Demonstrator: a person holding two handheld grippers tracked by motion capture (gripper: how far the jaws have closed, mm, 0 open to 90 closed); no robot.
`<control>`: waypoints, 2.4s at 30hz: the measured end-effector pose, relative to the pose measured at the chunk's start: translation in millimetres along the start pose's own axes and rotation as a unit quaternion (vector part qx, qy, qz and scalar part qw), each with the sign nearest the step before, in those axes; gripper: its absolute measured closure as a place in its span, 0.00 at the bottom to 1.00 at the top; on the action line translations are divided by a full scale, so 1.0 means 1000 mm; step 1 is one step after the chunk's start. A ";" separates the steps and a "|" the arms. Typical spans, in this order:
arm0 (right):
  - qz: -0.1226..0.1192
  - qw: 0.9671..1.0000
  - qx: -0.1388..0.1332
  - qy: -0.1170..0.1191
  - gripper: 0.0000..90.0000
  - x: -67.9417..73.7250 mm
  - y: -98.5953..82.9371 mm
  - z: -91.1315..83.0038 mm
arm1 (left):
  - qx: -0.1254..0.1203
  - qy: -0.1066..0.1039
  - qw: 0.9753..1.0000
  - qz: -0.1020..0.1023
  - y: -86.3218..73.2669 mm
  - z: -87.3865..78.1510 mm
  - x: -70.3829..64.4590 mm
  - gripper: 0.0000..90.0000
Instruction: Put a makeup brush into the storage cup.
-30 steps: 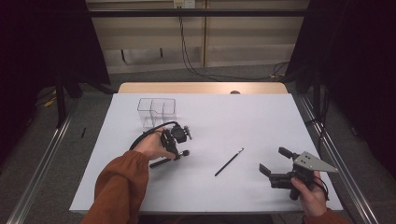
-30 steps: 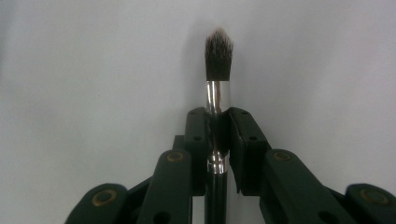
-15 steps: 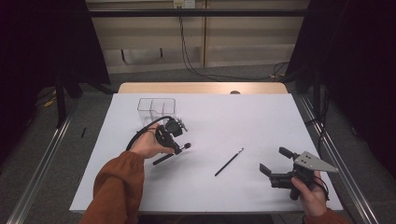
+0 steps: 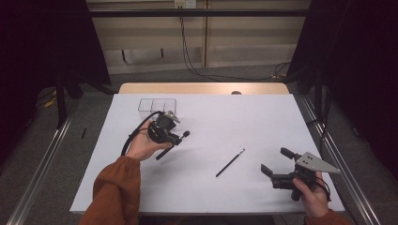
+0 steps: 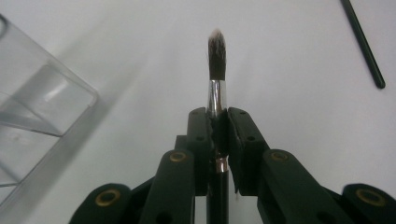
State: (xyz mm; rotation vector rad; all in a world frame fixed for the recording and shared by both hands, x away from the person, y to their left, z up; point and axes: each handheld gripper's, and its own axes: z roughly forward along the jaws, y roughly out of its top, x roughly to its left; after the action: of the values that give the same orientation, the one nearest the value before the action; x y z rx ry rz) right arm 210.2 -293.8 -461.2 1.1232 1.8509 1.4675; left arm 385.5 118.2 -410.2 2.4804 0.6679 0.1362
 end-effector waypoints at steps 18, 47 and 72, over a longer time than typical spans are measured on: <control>-0.001 1.000 0.000 -0.001 0.00 0.000 0.000 0.000 | -0.132 0.034 0.990 -0.025 -0.020 -0.014 0.002 0.89; 0.002 1.000 -0.002 -0.002 0.00 0.000 0.000 0.000 | -0.305 0.041 0.950 -0.054 -0.037 -0.034 0.007 0.89; 0.001 1.000 -0.003 -0.003 0.00 0.000 0.000 0.000 | -0.376 0.065 0.921 -0.078 -0.027 -0.057 0.026 0.89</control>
State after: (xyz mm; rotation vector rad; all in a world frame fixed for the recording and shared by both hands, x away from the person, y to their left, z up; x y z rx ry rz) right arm 210.4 -293.9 -461.1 1.1265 1.8410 1.4692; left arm 382.8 178.2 -378.6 1.6830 0.6981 0.4151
